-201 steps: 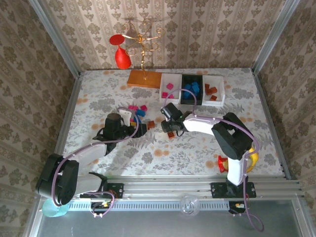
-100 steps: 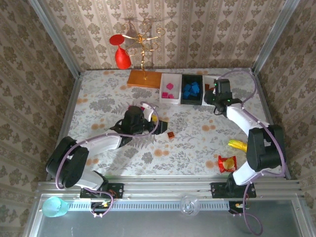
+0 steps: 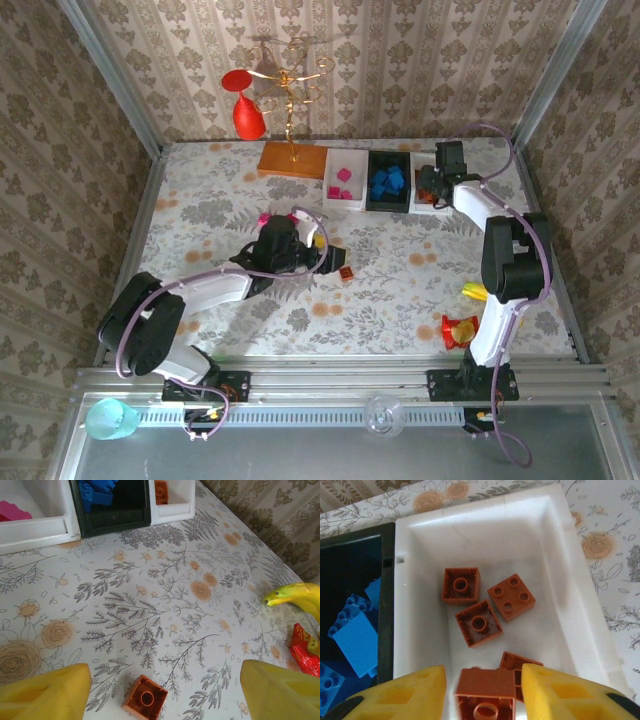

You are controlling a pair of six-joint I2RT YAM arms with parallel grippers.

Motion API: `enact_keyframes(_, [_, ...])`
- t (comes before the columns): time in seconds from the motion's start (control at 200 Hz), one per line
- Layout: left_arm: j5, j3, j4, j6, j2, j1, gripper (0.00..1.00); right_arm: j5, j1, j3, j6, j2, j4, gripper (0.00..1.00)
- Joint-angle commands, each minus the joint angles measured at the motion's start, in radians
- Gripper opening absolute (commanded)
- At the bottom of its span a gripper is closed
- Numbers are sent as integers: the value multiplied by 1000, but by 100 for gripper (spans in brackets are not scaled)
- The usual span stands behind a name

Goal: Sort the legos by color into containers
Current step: Place the lego in the container, then pick up the lego from the center of the table.

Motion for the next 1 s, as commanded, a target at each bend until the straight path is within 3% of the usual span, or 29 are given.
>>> enact_keyframes(0.0, [-70,13,-67,34,-49,-1,80,23,-1,-5,-18,-60,-29,55])
enact_keyframes(0.175, [-128,-24,-124,52,-88,46,80,-55,91,-204,-6,-257,14,62])
enact_keyframes(0.445, [-128,-136,-158,28,-177,224,81,-65,455,-404,-28,-410,-72,75])
enact_keyframes(0.62, [-140,-187,-160,13,-238,304,81,-22,626,-429,-3,-368,-119,83])
enact_keyframes(0.855, [-129,-207,-130,-18,-261,314,81,-10,697,-375,32,-223,-116,83])
enact_keyframes(0.99, [-118,-211,-124,-25,-262,315,81,26,711,-334,44,-157,-142,78])
